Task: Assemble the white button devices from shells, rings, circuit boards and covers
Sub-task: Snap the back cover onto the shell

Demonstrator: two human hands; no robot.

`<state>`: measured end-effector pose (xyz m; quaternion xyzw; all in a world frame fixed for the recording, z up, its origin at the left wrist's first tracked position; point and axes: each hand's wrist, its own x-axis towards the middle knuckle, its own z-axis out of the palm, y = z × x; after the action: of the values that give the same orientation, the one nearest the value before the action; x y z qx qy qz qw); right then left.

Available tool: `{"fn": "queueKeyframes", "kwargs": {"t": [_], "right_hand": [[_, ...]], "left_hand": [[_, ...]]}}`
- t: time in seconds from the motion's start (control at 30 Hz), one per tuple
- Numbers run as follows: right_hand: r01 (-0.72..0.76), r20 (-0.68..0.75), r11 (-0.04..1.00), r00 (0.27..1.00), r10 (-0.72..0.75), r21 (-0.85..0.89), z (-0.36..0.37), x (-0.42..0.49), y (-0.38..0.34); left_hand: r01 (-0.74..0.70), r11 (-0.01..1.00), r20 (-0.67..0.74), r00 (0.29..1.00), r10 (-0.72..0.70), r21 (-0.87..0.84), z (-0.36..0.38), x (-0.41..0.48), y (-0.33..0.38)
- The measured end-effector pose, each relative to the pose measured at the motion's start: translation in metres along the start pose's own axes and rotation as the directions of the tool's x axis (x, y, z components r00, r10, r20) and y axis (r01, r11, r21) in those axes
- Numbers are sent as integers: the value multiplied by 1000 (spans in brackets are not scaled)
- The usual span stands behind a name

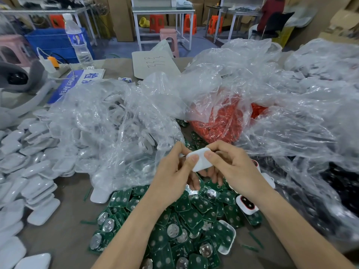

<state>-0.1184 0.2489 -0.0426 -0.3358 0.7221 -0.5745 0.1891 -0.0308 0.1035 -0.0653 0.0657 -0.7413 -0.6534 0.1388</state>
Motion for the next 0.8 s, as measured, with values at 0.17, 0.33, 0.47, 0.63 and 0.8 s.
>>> {"fn": "queueKeyframes", "kwargs": {"t": [0.17, 0.33, 0.47, 0.63, 0.8], "right_hand": [[44, 43, 988, 998, -38, -151, -1, 2, -1], [98, 30, 975, 995, -94, -197, 5, 3, 1], [62, -82, 989, 994, -74, -138, 8, 4, 3], [-69, -164, 882, 973, 163, 466, 16, 0, -1], [-65, -190, 871, 965, 178, 487, 13, -5, -3]], "left_hand": [[-58, 997, 49, 997, 55, 46, -2, -2, 2], [-92, 996, 28, 995, 91, 22, -3, -3, 2], [-70, 995, -54, 996, 74, 74, -3, -1, 0], [-149, 935, -213, 951, 225, 323, 3, -2, 2], [-123, 980, -199, 968, 153, 153, 7, -4, 7]]}}
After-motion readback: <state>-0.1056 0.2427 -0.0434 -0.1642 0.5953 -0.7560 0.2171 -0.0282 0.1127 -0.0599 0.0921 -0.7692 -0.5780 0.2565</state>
